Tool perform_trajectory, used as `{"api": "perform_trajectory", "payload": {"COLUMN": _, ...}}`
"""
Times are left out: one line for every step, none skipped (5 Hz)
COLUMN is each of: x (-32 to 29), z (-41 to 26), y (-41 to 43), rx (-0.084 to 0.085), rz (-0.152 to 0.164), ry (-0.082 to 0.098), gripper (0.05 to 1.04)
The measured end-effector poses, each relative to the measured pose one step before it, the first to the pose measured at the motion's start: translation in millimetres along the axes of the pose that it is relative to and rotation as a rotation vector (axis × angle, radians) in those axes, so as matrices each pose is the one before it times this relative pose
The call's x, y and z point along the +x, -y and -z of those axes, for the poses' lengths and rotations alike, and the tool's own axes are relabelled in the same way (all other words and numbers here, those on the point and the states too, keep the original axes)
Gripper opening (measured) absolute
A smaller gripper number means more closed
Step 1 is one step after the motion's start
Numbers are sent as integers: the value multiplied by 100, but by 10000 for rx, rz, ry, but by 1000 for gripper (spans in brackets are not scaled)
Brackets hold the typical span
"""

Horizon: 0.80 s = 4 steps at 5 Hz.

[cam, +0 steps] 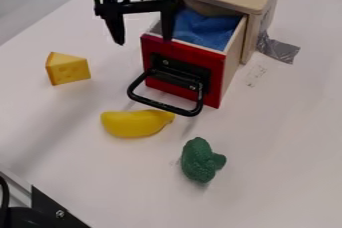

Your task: Open the drawer

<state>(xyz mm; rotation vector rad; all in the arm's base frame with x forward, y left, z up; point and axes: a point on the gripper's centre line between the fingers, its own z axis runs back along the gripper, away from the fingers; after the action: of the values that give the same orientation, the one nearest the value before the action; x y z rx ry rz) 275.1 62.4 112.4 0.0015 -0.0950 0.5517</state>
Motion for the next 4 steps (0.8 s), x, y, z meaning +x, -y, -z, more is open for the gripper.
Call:
{"api": "perform_trajectory", "payload": {"x": -2120, "z": 373, "y": 426, "rx": 475, "rz": 2089, "ry": 136, "gripper": 1000}}
{"api": "perform_trajectory", "payload": {"x": -2009, "z": -69, "y": 940, "rx": 127, "rz": 1100, "ry": 258, "gripper": 1001}}
{"api": "perform_trajectory", "payload": {"x": -1543, "z": -609, "y": 1227, "rx": -57, "rz": 585, "ry": 243, "gripper": 1001}}
{"api": "perform_trajectory", "payload": {"x": -658, "z": -829, "y": 590, "rx": -338, "rz": 4, "ry": -65, "gripper": 1000}}
